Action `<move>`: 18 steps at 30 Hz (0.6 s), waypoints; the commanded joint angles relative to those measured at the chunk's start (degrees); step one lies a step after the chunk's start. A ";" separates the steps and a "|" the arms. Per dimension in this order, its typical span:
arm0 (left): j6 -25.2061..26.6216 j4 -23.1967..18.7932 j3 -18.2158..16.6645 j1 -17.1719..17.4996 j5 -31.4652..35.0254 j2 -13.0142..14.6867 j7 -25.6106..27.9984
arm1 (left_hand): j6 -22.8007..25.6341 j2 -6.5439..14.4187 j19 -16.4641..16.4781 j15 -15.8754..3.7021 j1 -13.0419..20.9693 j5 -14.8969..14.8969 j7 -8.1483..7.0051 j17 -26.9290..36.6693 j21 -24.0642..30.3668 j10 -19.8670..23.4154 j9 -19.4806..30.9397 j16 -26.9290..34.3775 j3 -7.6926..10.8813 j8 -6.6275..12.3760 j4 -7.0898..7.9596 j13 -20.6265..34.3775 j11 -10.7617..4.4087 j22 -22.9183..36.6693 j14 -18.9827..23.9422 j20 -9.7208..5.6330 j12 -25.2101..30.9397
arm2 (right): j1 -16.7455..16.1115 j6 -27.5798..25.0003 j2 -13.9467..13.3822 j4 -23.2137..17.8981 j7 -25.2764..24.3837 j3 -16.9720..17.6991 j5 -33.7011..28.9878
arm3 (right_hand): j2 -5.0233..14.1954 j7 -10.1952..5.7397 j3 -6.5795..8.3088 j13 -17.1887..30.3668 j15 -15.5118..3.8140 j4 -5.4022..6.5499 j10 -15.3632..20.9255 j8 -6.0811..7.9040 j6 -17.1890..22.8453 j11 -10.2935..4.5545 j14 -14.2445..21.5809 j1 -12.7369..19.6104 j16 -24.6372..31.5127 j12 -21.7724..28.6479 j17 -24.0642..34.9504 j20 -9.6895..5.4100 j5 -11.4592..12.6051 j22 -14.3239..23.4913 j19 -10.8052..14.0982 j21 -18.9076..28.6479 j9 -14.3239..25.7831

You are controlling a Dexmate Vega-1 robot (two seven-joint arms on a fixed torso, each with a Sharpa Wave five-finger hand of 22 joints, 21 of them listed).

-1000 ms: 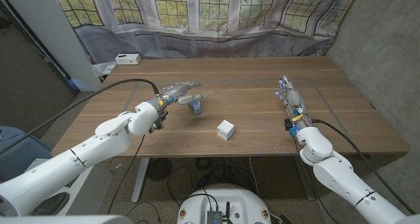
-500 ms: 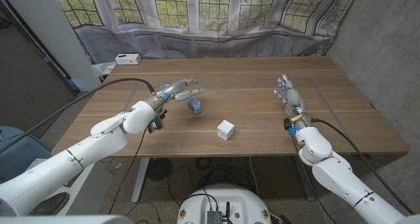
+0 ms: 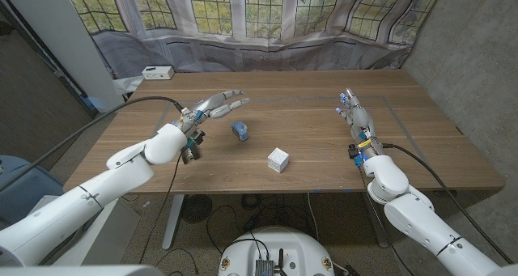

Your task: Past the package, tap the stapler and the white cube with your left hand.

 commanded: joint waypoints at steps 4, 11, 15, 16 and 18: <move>-10.72 4.19 -3.08 1.91 -13.33 -4.23 -0.83 | 0.20 0.09 0.36 0.18 0.85 -0.33 0.23 0.11 0.50 0.73 0.03 0.41 -0.21 -0.01 0.19 0.16 -0.09 0.13 0.65 0.13 0.36 | 1.06 1.73 -0.49 1.31 3.38 0.47 1.15 | -0.01 0.07 0.18 0.22 -0.06 -0.48 0.56 0.25 0.52 0.15 0.67 -0.22 0.26 0.30 0.23 -0.19 0.19 0.23 0.85 0.52 0.16; -15.67 8.38 -3.12 1.01 -22.28 -6.89 -5.87 | -0.06 0.06 0.57 0.30 0.90 -0.38 0.16 0.11 0.55 0.95 0.03 0.43 -0.22 -0.14 0.16 0.15 0.27 0.14 0.81 0.13 0.42 | 2.09 2.78 -0.76 2.95 5.43 0.57 2.04 | -0.06 0.04 0.16 0.21 -0.30 -0.54 0.69 0.16 0.41 0.20 1.15 -0.22 0.38 0.29 0.21 -0.40 0.20 0.21 1.57 0.69 0.14; -18.36 11.42 -2.99 0.10 -26.90 -8.80 -8.69 | -0.33 -0.02 0.78 0.38 0.91 -0.43 -0.07 0.11 0.61 1.14 0.02 0.49 -0.26 -0.25 0.13 0.15 0.64 0.15 1.05 0.13 0.48 | 2.78 2.93 -1.14 3.58 6.23 0.57 2.03 | -0.11 0.00 0.14 0.19 -0.42 -0.59 1.02 0.04 0.15 0.23 1.41 -0.21 0.43 0.37 0.19 -0.46 0.20 0.21 1.99 0.77 0.13; -19.64 12.90 -2.92 -0.27 -29.38 -9.84 -10.12 | -0.39 -0.03 0.81 0.38 0.91 -0.44 -0.05 0.11 0.62 1.17 0.02 0.50 -0.26 -0.28 0.13 0.15 0.66 0.15 1.08 0.13 0.49 | 3.08 3.04 -1.17 3.82 6.31 0.55 1.84 | -0.13 -0.23 0.13 0.18 -0.56 -0.60 1.00 -0.01 0.06 0.04 1.61 -0.22 0.48 0.34 0.18 -0.47 0.20 0.20 2.06 0.76 0.12; -20.68 14.20 -2.91 -0.50 -32.04 -10.84 -11.65 | -0.50 -0.08 0.98 0.45 0.91 -0.46 -0.13 0.11 0.67 1.20 0.02 0.51 -0.29 -0.32 0.12 0.15 0.52 0.15 1.16 0.11 0.49 | 3.48 3.17 -1.21 4.16 6.66 0.48 1.84 | -0.17 -0.38 0.12 0.16 -0.60 -0.64 1.07 -0.03 0.01 -0.10 1.75 -0.20 0.50 0.34 0.16 -0.57 0.21 0.20 2.31 0.81 0.11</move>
